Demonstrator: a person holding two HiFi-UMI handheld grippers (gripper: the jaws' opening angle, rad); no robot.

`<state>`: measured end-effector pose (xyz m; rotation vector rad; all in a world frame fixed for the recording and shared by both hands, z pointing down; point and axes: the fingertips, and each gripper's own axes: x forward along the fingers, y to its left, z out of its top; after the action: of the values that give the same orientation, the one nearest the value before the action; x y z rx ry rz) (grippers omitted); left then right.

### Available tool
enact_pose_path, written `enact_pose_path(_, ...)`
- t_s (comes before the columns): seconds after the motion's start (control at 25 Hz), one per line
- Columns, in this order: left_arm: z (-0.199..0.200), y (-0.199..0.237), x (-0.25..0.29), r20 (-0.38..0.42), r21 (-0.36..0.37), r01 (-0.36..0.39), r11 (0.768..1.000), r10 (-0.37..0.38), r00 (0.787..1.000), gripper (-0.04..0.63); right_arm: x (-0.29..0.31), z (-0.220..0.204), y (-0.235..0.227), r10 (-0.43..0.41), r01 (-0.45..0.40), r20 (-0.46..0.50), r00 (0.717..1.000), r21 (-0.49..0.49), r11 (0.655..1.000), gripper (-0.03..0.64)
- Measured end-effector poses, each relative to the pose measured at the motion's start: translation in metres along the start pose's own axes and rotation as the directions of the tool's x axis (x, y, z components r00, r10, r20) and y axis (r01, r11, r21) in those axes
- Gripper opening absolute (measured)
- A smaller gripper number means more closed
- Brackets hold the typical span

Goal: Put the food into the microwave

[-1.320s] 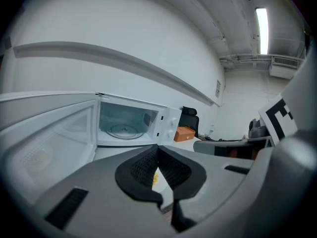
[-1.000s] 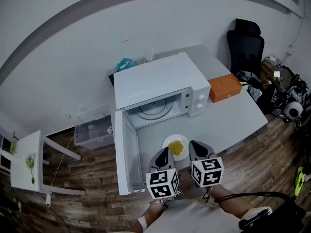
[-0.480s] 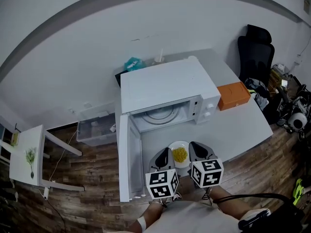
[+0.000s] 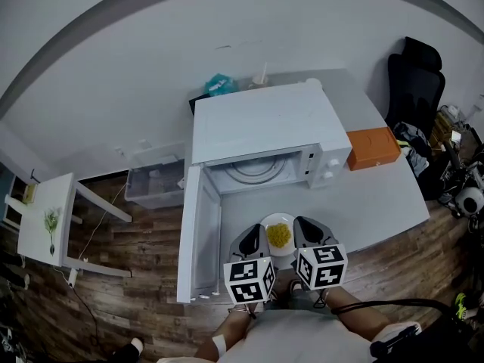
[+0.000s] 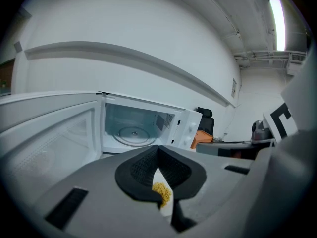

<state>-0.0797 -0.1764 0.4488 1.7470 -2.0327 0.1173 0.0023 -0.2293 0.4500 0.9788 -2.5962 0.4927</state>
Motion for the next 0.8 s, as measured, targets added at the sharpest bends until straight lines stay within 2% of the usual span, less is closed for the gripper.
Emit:
enact_pose_path(0.32,-0.002,0.004,0.011,0.008,-0.020,-0.065,0.998,0.065,0.998,0.002,0.013,0.006,-0.009,0.035,-0.036,-0.016,0.999,-0.033,0.999,0.017)
enact_pose_path(0.8,-0.029,-0.001,0.019,-0.055,-0.069,-0.090,0.994,0.086,0.995,0.003,0.024,-0.011,-0.018,0.073,-0.075,-0.063,0.995,-0.030,0.997,0.017)
